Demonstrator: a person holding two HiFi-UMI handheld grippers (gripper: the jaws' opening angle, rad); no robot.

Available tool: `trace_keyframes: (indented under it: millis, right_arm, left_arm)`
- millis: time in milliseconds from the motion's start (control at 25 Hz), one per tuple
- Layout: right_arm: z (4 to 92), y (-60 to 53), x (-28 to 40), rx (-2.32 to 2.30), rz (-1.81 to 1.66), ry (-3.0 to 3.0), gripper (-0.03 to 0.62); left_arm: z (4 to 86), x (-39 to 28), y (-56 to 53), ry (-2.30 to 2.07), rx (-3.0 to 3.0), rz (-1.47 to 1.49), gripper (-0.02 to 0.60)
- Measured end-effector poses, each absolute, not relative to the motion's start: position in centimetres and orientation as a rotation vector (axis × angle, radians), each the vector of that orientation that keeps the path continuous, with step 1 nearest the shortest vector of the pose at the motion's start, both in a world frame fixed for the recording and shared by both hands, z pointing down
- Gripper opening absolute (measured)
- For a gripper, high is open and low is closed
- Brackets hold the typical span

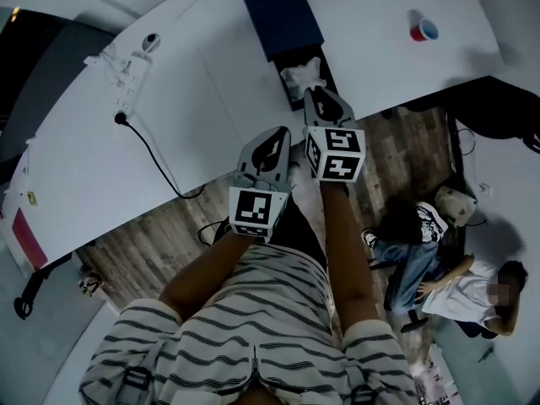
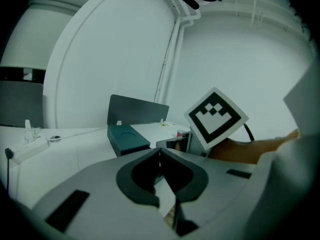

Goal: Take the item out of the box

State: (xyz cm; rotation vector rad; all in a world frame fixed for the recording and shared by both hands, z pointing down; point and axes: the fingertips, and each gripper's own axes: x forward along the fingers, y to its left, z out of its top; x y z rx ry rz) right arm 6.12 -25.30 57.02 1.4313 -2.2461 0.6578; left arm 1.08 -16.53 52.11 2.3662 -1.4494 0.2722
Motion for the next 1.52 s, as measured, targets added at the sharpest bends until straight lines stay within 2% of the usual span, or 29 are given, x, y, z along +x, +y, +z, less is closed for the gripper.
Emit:
trace_keyframes:
  millis: [320,1520]
  right_arm:
    - [60.6,-26.5,5.7,1.336,0.642,-2.144,0.114]
    - [67.9,-29.6,5.6,1.163,0.582,-1.876,0.103]
  left_arm:
    - [53.5,0.9,-16.7,-1.446,2.344,0.271,0.025]
    - [55.9,0.4,-17.7,-1.436,2.324,0.291,0.025]
